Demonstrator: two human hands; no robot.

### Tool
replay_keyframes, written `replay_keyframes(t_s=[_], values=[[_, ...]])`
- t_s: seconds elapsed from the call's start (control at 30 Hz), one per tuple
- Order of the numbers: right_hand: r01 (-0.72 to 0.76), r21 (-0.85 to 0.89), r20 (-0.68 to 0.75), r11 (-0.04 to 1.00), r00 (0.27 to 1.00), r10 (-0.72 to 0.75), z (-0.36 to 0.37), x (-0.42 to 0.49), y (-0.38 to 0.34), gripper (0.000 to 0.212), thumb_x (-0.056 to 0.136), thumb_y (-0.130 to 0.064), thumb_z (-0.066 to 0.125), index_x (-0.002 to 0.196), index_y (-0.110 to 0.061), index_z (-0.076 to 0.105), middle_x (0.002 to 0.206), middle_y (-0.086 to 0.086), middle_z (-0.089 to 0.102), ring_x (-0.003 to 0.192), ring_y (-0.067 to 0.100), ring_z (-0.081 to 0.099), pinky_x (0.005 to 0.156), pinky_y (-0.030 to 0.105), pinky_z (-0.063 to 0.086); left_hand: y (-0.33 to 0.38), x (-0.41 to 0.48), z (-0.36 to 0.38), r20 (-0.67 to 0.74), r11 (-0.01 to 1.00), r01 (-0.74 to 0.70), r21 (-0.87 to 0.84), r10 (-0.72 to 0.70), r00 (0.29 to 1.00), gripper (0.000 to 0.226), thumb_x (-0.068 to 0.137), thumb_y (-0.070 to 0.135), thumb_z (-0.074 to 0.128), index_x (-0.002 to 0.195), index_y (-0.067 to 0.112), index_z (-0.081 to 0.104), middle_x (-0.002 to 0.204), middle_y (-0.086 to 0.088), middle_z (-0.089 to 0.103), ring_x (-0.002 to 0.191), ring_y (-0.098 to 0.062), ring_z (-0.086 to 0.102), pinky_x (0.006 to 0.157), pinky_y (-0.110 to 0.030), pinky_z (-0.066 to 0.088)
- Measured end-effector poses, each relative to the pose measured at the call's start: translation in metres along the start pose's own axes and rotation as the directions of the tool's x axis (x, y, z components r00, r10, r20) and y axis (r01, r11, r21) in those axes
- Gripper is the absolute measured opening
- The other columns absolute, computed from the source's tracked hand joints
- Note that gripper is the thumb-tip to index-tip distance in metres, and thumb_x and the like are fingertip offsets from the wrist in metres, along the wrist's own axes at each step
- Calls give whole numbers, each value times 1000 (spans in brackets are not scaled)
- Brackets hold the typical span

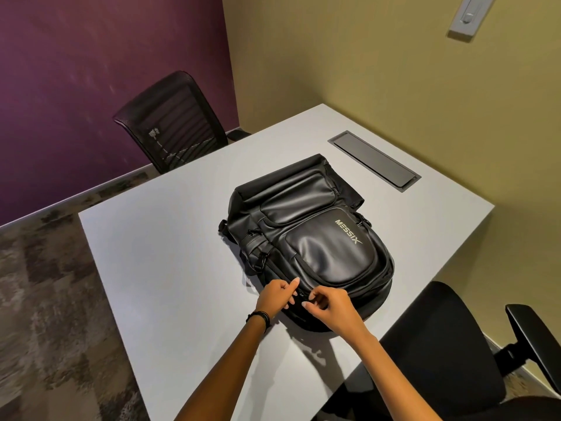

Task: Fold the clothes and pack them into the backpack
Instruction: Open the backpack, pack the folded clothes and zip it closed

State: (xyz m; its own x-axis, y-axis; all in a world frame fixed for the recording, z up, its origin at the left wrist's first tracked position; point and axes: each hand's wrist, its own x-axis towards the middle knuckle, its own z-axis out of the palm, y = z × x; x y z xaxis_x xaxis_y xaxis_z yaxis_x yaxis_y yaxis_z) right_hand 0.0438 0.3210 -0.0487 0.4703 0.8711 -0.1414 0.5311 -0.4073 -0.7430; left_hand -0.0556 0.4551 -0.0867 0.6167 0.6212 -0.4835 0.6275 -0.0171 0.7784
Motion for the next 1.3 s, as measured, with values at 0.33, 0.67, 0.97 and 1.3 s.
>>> replay_keyframes(t_s=[0.33, 0.67, 0.97, 1.3], values=[[-308, 101, 58, 946, 951, 304, 13, -1, 3, 8, 90, -3, 56, 82, -1, 57, 53, 6, 57, 38, 11, 53, 45, 25, 53, -1, -1, 18, -48, 960, 130, -247, -146, 988, 41, 91, 36, 59, 57, 14, 52, 61, -2, 57, 49, -12, 47, 43, -19, 33], [-311, -160, 77, 937, 942, 326, 0, -4, 7, 27, 90, -19, 57, 64, -14, 61, 51, -4, 60, 37, 2, 51, 51, 17, 45, -3, -4, 12, -120, 973, 75, -219, -103, 987, 34, 90, 23, 60, 59, 13, 51, 57, -1, 56, 46, -11, 52, 51, -19, 41], [-134, -379, 141, 915, 969, 201, -42, -26, 35, 19, 92, -27, 55, 74, -24, 62, 63, -12, 57, 67, 8, 54, 55, 18, 34, -10, -8, 7, -129, 977, 50, -205, -78, 989, 33, 89, 23, 60, 58, 14, 51, 59, 0, 58, 50, -15, 55, 68, -30, 47], [-292, -272, -66, 917, 956, 285, -64, -49, 76, 26, 93, -29, 54, 68, -27, 59, 61, -8, 60, 57, 6, 54, 52, 17, 34, 5, -9, 4, -63, 986, 10, 164, 1, 998, 33, 93, 27, 50, 62, 14, 53, 59, 2, 59, 52, -16, 56, 64, -28, 47]])
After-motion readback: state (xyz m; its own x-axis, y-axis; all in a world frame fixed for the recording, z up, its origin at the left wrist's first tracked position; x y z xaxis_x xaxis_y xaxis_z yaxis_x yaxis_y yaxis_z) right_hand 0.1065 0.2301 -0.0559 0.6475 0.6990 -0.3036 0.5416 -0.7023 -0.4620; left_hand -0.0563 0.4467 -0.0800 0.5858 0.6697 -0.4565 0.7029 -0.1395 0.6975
